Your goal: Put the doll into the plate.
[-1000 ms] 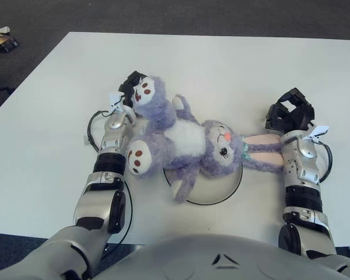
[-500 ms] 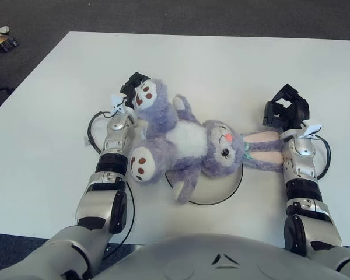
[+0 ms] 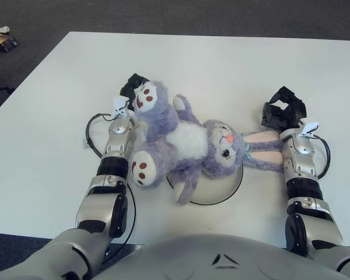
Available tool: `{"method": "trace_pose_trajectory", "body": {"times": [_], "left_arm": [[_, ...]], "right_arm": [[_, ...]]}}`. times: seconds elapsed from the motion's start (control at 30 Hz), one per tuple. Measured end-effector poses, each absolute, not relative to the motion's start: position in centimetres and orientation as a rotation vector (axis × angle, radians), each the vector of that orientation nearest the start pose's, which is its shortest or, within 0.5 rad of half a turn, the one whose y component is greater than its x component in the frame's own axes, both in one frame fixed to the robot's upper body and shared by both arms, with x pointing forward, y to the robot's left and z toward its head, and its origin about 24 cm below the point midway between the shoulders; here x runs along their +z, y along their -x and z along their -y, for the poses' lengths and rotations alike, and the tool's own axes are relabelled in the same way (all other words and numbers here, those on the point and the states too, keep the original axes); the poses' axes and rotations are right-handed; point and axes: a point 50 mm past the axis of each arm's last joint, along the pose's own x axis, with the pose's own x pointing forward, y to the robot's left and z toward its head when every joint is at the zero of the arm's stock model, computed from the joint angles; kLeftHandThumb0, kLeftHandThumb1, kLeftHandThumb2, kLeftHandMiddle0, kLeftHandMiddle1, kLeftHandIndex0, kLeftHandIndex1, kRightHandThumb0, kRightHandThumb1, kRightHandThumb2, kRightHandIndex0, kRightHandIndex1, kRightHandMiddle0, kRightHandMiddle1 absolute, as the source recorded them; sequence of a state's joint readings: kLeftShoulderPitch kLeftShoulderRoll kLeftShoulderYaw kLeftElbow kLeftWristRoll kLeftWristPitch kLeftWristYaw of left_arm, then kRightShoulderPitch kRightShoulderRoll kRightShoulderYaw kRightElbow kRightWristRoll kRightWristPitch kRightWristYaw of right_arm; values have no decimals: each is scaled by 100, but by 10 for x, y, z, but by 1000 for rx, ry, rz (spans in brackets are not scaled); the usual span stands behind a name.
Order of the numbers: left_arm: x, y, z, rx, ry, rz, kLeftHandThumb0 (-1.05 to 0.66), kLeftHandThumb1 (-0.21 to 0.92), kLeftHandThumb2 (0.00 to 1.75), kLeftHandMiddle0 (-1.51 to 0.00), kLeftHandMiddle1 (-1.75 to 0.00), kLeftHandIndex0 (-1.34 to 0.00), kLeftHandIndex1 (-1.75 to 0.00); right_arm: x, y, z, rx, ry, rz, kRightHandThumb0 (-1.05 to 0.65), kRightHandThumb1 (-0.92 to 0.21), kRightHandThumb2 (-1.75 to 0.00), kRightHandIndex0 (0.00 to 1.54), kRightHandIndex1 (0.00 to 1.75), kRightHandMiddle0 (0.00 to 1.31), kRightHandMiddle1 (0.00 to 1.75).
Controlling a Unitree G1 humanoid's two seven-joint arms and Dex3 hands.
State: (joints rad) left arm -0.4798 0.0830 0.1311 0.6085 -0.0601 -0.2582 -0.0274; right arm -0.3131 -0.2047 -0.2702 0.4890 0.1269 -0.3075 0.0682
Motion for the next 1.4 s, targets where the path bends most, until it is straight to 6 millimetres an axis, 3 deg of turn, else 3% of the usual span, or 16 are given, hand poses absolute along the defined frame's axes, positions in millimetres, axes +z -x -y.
{"method": "trace_pose_trajectory", "body": {"times": [1.4], "left_arm": [[60, -328, -175, 124, 68, 151, -47, 35, 127, -116, -175, -59, -175]], "right_arm": [[60, -285, 227, -259, -34, 131, -51, -24, -141, 132, 175, 68, 175]]}}
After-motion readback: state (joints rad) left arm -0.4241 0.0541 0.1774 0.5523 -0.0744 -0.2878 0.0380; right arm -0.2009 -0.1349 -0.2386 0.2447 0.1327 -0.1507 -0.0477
